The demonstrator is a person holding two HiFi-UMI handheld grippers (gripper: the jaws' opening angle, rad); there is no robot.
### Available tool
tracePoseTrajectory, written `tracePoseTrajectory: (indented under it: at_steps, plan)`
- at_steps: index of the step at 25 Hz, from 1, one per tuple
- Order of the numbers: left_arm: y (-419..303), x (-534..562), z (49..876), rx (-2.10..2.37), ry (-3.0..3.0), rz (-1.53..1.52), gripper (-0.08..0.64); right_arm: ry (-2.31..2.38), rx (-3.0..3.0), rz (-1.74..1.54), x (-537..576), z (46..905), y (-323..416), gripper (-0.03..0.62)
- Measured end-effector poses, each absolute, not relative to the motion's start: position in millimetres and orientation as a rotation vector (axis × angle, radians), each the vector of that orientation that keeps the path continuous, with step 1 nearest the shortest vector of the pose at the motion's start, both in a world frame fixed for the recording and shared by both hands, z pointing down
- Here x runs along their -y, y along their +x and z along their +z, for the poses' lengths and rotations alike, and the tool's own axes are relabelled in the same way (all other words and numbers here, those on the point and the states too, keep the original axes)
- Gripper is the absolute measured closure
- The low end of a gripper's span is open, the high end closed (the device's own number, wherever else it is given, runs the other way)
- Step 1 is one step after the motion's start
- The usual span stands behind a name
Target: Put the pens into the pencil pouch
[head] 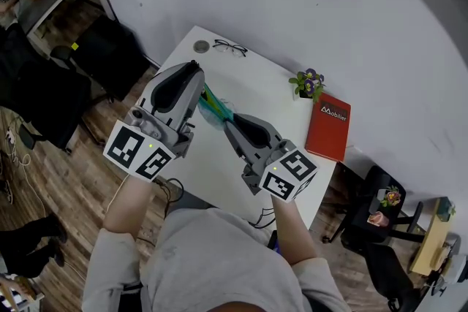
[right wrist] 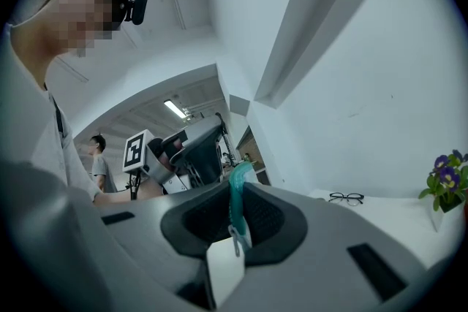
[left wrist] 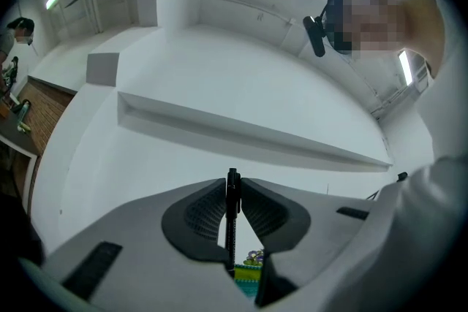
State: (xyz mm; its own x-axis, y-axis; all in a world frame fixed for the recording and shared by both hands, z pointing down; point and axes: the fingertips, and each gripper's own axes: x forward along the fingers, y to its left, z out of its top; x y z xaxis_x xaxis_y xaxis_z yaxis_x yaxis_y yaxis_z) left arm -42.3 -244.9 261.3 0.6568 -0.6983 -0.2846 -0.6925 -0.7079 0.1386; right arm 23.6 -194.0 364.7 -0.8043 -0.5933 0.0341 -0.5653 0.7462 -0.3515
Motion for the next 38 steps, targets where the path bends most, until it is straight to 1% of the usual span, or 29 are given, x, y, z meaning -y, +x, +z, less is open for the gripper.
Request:
tracePoseTrajectory:
  at_steps: [2, 5, 9, 13, 15, 18, 21, 24, 28, 30, 32, 38]
  plan:
    - [-39, 242, 262, 1.16, 2.849, -0.491, 0.482, -0.943, -2.857, -0.529, 193, 363, 24, 0.523]
    - [-39, 238, 261, 1.137, 2.857, -0.476, 0.451, -0.937, -2.852, -0.526, 191, 361, 25, 0.523]
    - [-46, 237, 264, 1.222, 2.887, -0.363, 0.451, -0.941, -2.855, -0.525, 190, 360, 27, 0.523]
    - [-60, 238, 285, 1.327, 2.922, -0.115, 0.518, -0.96, -2.833, -0.542, 187, 362, 34, 0.523]
    - [-64, 239, 305, 1.347, 2.943, 0.052, 0.532, -0.983, -2.819, -0.55, 186, 363, 38, 0.523]
    - [-65, 239, 346, 1.291, 2.996, 0.348, 0.534, -1.032, -2.802, -0.55, 186, 365, 45, 0.523]
    - [-62, 237, 401, 1.101, 3.049, 0.713, 0.532, -1.084, -2.788, -0.558, 186, 369, 48, 0.523]
    - [-62, 230, 460, 0.812, 3.056, 1.092, 0.531, -1.135, -2.776, -0.582, 185, 376, 49, 0.523]
    - [-70, 228, 520, 0.498, 3.033, 1.483, 0.53, -1.199, -2.764, -0.596, 190, 384, 49, 0.523]
    - [-73, 225, 544, 0.335, 3.0, 1.633, 0.516, -1.231, -2.753, -0.603, 191, 386, 48, 0.523]
    - [-75, 220, 563, 0.176, 2.956, 1.754, 0.46, -1.262, -2.737, -0.603, 191, 385, 48, 0.523]
    - [-70, 216, 603, -0.175, 2.867, 1.941, 0.46, -1.367, -2.683, -0.602, 191, 384, 52, 0.523]
